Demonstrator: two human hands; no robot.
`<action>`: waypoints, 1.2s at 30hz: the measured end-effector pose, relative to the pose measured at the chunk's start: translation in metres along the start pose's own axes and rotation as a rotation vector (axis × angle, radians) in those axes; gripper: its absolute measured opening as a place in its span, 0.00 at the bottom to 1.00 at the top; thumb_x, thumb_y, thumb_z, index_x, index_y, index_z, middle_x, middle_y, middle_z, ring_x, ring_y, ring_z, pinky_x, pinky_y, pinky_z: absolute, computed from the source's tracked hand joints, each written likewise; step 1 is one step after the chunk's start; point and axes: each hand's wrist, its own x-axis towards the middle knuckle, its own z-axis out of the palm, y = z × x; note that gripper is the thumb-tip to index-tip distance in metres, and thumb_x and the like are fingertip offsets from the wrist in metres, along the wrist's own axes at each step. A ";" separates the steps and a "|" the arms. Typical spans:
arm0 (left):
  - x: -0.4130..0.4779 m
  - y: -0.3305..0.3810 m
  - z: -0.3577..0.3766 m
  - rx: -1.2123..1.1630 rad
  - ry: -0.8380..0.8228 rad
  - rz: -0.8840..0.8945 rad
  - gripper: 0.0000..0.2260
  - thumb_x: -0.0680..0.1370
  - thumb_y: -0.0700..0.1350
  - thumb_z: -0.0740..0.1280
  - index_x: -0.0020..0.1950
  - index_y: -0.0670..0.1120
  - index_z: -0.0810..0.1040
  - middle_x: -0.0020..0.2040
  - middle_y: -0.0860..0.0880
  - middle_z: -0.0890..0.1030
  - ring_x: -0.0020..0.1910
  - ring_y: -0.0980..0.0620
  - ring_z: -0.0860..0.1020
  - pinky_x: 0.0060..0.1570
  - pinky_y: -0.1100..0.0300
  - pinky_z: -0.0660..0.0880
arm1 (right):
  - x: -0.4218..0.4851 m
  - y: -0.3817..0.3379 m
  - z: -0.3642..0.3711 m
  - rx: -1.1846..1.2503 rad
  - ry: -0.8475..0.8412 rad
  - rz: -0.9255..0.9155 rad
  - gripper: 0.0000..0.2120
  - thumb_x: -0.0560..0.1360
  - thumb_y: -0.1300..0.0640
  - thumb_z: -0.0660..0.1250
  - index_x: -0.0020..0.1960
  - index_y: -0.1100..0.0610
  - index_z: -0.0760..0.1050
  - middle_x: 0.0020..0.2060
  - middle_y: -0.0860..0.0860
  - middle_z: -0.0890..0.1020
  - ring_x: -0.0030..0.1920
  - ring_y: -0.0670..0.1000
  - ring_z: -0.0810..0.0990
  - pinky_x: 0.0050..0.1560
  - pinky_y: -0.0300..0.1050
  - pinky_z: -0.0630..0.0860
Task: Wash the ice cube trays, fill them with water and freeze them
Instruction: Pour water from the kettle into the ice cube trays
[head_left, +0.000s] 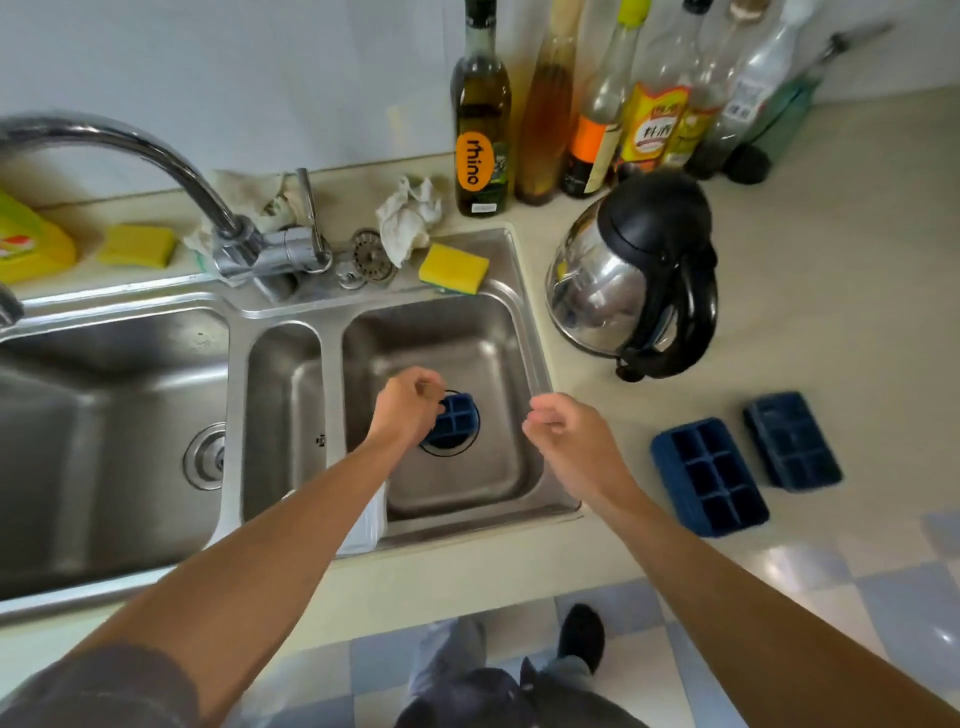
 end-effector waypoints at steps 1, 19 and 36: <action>-0.010 0.008 0.004 -0.035 -0.022 0.003 0.08 0.83 0.41 0.62 0.49 0.50 0.79 0.51 0.45 0.84 0.47 0.49 0.84 0.50 0.49 0.83 | -0.011 0.000 -0.011 0.014 0.052 -0.002 0.11 0.81 0.53 0.67 0.62 0.53 0.78 0.52 0.45 0.83 0.52 0.41 0.80 0.48 0.32 0.71; -0.116 0.059 0.026 -0.048 -0.105 0.262 0.11 0.84 0.39 0.61 0.47 0.48 0.81 0.46 0.42 0.86 0.42 0.43 0.85 0.43 0.51 0.79 | 0.012 -0.036 -0.127 0.439 0.491 -0.135 0.30 0.82 0.36 0.57 0.44 0.61 0.80 0.34 0.56 0.83 0.35 0.49 0.82 0.38 0.41 0.77; -0.069 0.031 -0.007 -0.205 -0.169 0.112 0.09 0.84 0.39 0.61 0.56 0.38 0.81 0.53 0.38 0.85 0.46 0.47 0.82 0.46 0.55 0.81 | -0.022 -0.048 -0.065 0.522 0.624 -0.066 0.31 0.80 0.36 0.62 0.30 0.59 0.74 0.21 0.51 0.74 0.20 0.48 0.71 0.23 0.37 0.72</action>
